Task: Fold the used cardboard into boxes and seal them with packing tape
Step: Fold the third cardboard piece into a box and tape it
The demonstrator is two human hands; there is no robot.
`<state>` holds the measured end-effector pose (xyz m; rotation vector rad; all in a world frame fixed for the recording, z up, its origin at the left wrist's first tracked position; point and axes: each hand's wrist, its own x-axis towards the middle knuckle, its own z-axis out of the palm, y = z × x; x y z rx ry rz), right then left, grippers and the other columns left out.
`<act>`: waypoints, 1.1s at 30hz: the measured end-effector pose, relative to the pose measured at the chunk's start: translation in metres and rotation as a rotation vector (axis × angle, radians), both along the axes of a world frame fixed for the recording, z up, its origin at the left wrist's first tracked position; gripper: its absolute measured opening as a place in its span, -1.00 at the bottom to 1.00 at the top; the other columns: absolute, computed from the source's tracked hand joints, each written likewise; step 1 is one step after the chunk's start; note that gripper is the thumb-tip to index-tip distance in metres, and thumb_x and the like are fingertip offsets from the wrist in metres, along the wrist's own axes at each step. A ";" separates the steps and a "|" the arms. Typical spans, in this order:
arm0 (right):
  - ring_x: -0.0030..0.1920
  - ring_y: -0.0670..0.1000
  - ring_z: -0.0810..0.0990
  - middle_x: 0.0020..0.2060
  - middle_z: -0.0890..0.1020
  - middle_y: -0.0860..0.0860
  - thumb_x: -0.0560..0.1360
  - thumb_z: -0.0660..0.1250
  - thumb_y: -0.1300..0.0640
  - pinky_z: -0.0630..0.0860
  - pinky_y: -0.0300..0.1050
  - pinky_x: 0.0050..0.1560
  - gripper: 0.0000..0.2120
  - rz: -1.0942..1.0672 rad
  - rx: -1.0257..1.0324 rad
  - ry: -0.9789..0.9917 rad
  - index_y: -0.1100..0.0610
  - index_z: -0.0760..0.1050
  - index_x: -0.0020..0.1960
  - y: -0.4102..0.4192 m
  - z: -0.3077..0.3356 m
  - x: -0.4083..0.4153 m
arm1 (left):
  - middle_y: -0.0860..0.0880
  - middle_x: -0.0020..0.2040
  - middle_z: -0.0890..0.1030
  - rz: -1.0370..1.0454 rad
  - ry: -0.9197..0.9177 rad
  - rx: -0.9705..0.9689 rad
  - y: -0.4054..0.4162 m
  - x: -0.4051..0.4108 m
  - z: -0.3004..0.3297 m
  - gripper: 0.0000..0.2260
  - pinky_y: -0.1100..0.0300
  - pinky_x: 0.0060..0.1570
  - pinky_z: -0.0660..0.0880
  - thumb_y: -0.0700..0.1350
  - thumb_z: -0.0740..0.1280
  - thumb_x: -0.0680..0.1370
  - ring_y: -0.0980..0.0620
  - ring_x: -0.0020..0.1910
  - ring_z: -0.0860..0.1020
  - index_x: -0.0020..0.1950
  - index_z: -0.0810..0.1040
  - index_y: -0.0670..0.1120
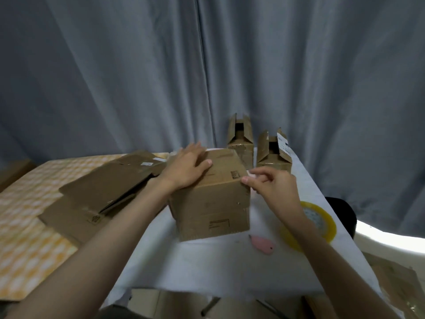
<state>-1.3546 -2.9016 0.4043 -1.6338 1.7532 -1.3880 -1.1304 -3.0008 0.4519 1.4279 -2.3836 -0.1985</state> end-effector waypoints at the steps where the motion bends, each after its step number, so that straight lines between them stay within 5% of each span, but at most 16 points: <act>1: -0.18 -0.21 0.62 -0.23 0.67 -0.16 0.47 0.47 -0.09 0.56 -0.23 -0.02 -0.72 -0.048 -0.047 0.045 0.04 0.66 0.10 0.003 0.000 -0.001 | -0.11 0.53 0.34 0.060 0.052 -0.029 0.004 0.020 0.001 -0.54 0.00 0.51 0.08 0.07 0.23 0.66 -0.09 0.54 0.24 0.51 0.36 -0.09; 4: 0.00 -0.09 0.55 -0.08 0.59 -0.14 0.55 0.34 -0.03 0.47 -0.14 0.00 -0.87 -0.137 -0.231 0.233 -0.02 0.59 0.04 0.002 0.012 0.016 | -0.12 0.37 0.53 0.224 0.204 -0.072 0.011 0.071 -0.001 -0.62 0.04 0.34 0.36 0.02 0.30 0.63 -0.13 0.38 0.46 0.40 0.51 -0.11; 6: 0.02 -0.12 0.51 -0.05 0.58 -0.16 0.56 0.31 0.06 0.40 -0.19 0.02 -0.88 -0.015 -0.252 0.367 -0.05 0.59 0.06 -0.015 0.027 0.043 | -0.07 0.34 0.57 0.255 0.270 -0.067 0.012 0.087 -0.006 -0.66 0.06 0.31 0.40 -0.01 0.30 0.63 -0.08 0.34 0.49 0.36 0.55 -0.09; 10: 0.21 -0.02 0.54 0.20 0.61 -0.04 0.60 0.28 0.07 0.48 -0.05 0.22 -0.75 0.262 -0.083 0.535 0.00 0.58 0.25 -0.067 0.050 0.099 | -0.04 0.35 0.57 0.138 0.330 -0.041 0.007 0.085 -0.016 -0.70 0.12 0.34 0.37 -0.08 0.26 0.66 -0.03 0.34 0.49 0.35 0.57 -0.10; 15: 0.42 0.12 0.40 0.42 0.46 0.10 0.65 0.18 -0.01 0.24 0.06 0.44 -0.56 0.315 0.167 0.699 0.11 0.37 0.48 -0.119 0.048 0.125 | -0.07 0.37 0.52 0.072 0.148 -0.025 -0.022 0.077 -0.020 -0.67 -0.02 0.37 0.28 -0.07 0.17 0.69 -0.11 0.33 0.44 0.43 0.48 -0.09; 21: 0.38 0.15 0.37 0.34 0.45 0.10 0.64 0.15 -0.08 0.19 0.08 0.41 -0.56 0.287 0.169 0.711 0.04 0.36 0.47 -0.135 0.033 0.124 | -0.03 0.29 0.49 0.153 0.083 0.100 -0.055 0.078 -0.019 -0.71 -0.01 0.25 0.30 0.02 0.09 0.69 -0.15 0.26 0.39 0.30 0.50 0.00; 25: 0.35 0.14 0.35 0.27 0.44 0.07 0.65 0.12 -0.06 0.16 0.11 0.40 -0.61 0.325 0.149 0.720 -0.18 0.30 0.47 -0.135 0.029 0.123 | -0.11 0.29 0.50 0.179 0.128 0.219 -0.065 0.077 -0.020 -0.66 0.01 0.35 0.22 0.02 0.02 0.71 -0.15 0.32 0.38 0.28 0.53 -0.03; 29: 0.29 0.10 0.33 0.21 0.40 0.04 0.68 0.04 -0.04 0.12 0.08 0.38 -0.59 0.334 0.172 0.768 -0.30 0.23 0.50 -0.134 0.032 0.124 | -0.16 0.25 0.59 0.211 0.322 0.268 -0.061 0.083 -0.020 -0.68 0.09 0.21 0.38 0.01 0.07 0.71 -0.14 0.24 0.50 0.08 0.61 -0.02; 33: 0.28 0.09 0.30 0.20 0.37 0.04 0.68 0.01 -0.03 0.11 0.10 0.38 -0.59 0.350 0.202 0.779 -0.32 0.21 0.50 -0.131 0.034 0.124 | -0.09 0.32 0.58 0.235 0.551 0.257 -0.047 0.094 -0.030 -0.69 0.21 0.22 0.35 -0.05 0.15 0.70 -0.07 0.31 0.49 0.32 0.58 -0.11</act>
